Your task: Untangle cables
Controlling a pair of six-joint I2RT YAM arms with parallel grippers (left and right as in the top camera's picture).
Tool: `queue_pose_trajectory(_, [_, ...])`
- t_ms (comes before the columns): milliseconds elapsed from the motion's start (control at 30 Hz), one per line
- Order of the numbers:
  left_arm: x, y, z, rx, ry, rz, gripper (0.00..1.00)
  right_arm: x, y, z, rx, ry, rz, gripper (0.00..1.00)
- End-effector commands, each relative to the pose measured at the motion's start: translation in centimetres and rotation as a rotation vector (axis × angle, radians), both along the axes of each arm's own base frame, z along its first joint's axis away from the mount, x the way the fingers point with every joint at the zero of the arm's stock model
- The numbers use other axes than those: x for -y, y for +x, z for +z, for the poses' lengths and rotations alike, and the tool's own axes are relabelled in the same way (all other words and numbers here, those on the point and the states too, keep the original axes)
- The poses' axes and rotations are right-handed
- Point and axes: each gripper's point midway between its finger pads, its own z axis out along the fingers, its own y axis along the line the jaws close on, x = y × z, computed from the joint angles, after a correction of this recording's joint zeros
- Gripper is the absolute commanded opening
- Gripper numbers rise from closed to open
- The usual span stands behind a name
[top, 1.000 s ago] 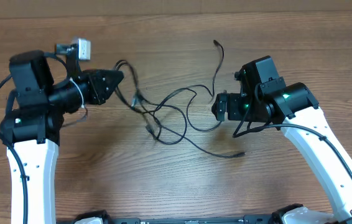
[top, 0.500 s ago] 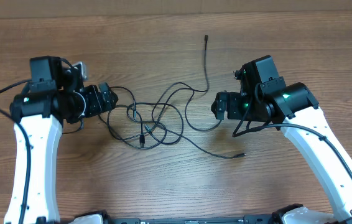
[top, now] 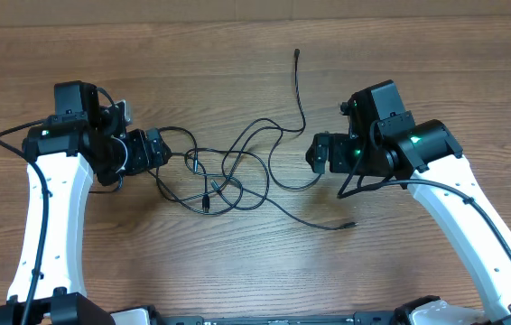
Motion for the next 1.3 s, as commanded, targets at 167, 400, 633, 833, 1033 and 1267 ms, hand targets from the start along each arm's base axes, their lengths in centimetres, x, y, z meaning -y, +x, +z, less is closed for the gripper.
queue_pose_trajectory(167, [-1.3,0.2,-0.1,0.029,0.104,-0.104,0.88,-3.5,0.3,1.5,0.011,0.193,0.079,1.0])
queue_pose_trajectory(400, [-1.3,0.5,0.0,0.072,0.149,-0.227,1.0,-3.9,1.2,2.1,0.019,0.241,0.007,1.0])
queue_pose_trajectory(633, [-1.4,1.8,0.4,0.173,0.22,-0.39,1.0,-4.3,2.1,2.7,0.005,0.303,-0.104,1.0])
queue_pose_trajectory(833, [-1.9,1.9,0.4,0.211,0.316,-0.571,1.0,-5.8,2.6,3.1,0.024,0.337,-0.103,1.0])
queue_pose_trajectory(1033, [-1.9,1.9,0.4,0.211,0.315,-0.571,1.0,-8.5,3.3,1.3,0.006,0.344,-0.07,1.0])
queue_pose_trajectory(1267, [-1.9,1.9,0.4,0.21,0.315,-0.571,1.0,-10.2,4.9,-1.8,-0.065,0.373,-0.142,1.0])
